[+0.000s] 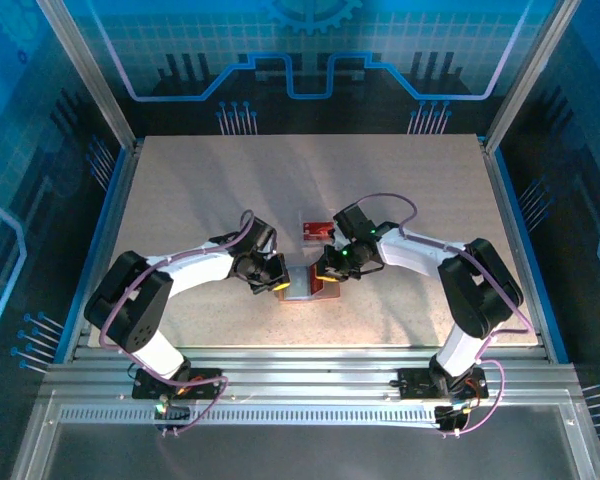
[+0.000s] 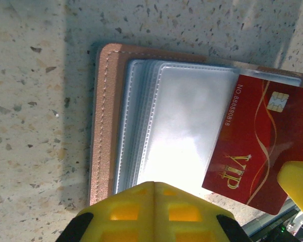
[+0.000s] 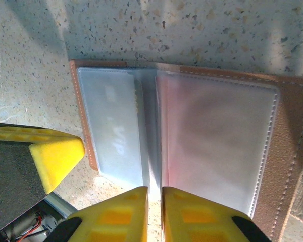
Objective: Take the credit cards out of the card holder
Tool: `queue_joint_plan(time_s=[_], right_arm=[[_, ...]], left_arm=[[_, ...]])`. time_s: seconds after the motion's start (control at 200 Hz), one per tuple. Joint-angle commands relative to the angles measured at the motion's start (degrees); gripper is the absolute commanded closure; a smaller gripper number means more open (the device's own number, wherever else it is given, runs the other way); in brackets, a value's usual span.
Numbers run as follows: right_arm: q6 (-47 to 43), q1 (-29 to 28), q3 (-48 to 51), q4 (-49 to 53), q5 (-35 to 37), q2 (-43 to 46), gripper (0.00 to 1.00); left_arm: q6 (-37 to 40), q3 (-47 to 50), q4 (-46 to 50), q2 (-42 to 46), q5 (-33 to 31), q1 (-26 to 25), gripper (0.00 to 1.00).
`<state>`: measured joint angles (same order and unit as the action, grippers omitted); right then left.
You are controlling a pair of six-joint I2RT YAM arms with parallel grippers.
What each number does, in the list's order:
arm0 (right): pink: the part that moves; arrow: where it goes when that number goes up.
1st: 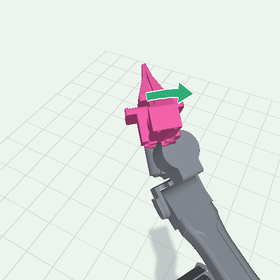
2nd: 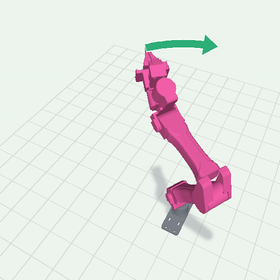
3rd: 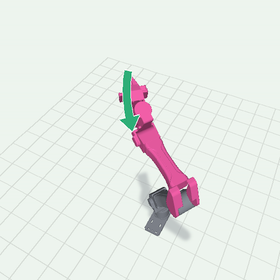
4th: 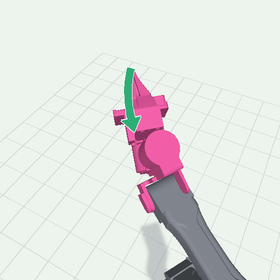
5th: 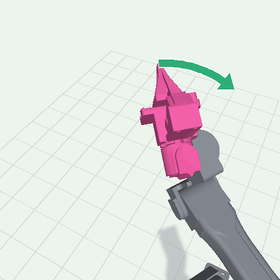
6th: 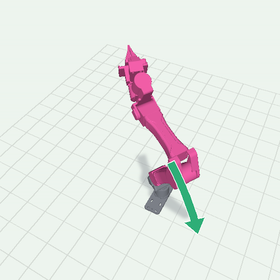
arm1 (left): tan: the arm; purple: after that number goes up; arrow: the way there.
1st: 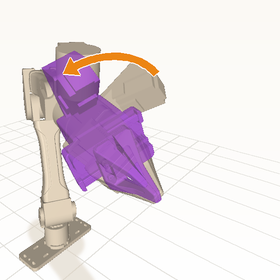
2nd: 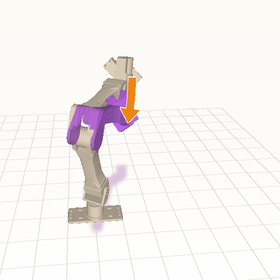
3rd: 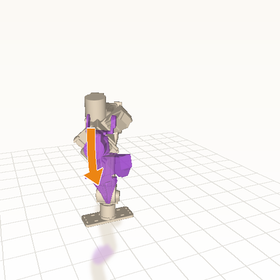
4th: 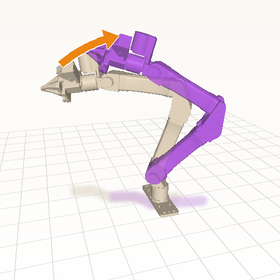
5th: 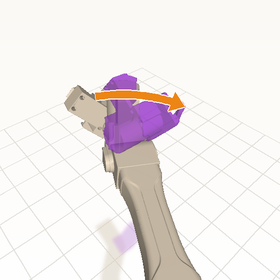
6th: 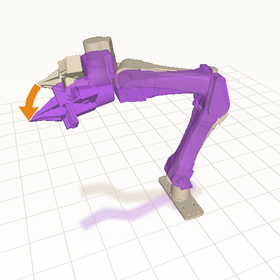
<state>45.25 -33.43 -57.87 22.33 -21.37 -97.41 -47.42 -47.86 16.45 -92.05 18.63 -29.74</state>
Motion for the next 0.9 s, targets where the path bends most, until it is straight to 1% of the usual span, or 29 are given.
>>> queue_joint_plan(time_s=[0.0, 0.14, 0.295, 0.485, 0.605, 0.715, 0.79, 0.89], right_arm=[[0.2, -0.7, -0.2, 1.6, 1.1, 1.8, 0.87], [-0.5, -0.9, -1.2, 2.9, 1.7, 2.6, 0.9], [-1.8, -1.1, -2.3, 5.0, 2.7, 4.4, 0.91], [-8.1, -0.8, -6.3, 10.9, 5.1, 5.1, 0.92], [-14.7, -0.6, -9.9, 15.2, 7.0, 4.8, 0.93], [-23.0, -0.5, -13.8, 19.0, 8.1, 3.9, 0.92], [-31.7, -0.5, -15.7, 21.2, 7.6, 3.3, 0.91], [-42.7, -0.4, -17.5, 23.7, 9.5, 3.0, 0.93]], left_arm=[[1.1, -0.2, 0.9, 2.2, -0.9, 0.5, 0.96], [1.0, 0.2, -0.1, 3.8, -1.6, 0.5, 0.94], [1.0, 0.4, -1.0, 5.7, -2.3, 0.6, 0.93], [0.8, 2.2, -3.2, 8.9, -3.7, 1.4, 0.93], [0.5, 3.1, -4.1, 10.6, -3.8, 2.6, 0.92], [0.5, 3.5, -4.1, 11.0, -3.4, 3.3, 0.92], [0.5, 3.9, -4.3, 11.3, -3.3, 3.6, 0.92], [0.5, 4.1, -4.4, 11.3, -3.1, 3.8, 0.93]])
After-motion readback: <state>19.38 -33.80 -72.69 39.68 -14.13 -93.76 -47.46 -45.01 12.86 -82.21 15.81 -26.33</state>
